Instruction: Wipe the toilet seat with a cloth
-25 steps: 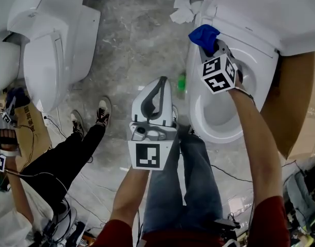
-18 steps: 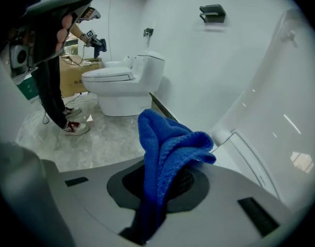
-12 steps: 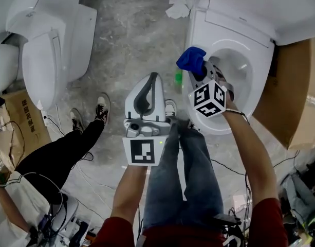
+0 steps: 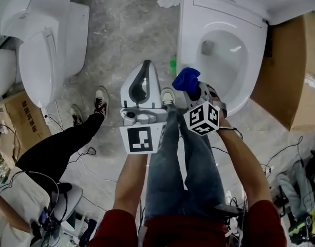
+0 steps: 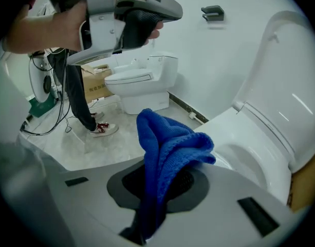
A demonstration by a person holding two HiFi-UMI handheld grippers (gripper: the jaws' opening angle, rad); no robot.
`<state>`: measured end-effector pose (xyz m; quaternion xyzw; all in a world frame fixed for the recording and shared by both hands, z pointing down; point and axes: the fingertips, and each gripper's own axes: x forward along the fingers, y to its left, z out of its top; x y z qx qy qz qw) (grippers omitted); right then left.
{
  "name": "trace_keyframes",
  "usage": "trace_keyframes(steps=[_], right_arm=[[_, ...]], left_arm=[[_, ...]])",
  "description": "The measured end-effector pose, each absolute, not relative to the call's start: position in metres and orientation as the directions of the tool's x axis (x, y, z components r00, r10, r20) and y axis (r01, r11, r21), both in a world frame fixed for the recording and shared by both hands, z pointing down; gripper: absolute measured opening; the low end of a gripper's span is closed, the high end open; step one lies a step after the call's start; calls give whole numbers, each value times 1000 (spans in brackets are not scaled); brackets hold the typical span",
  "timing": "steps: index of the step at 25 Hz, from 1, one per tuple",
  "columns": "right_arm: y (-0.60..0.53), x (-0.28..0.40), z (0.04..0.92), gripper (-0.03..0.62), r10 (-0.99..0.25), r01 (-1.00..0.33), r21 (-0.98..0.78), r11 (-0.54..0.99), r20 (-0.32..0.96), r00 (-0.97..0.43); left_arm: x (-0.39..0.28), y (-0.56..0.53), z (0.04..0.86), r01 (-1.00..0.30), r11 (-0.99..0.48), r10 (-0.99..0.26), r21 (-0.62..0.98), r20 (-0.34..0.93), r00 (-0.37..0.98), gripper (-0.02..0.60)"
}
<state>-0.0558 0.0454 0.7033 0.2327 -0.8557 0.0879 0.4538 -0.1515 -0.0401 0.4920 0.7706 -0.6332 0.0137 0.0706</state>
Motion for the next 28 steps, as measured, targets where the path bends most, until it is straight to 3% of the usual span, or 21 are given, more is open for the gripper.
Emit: trace_keyframes(steps=[17,28], right_arm=[[156,1,705,55,-272,-547,14,837,878,-394],[171,120,707,55,-346,-710,51,702,896,-277]], left_arm=[[-93,-29,482,-960,-273,-955,66,97,279,15],[-56,-26,481,-945,-321,-939,62,106,326,15]])
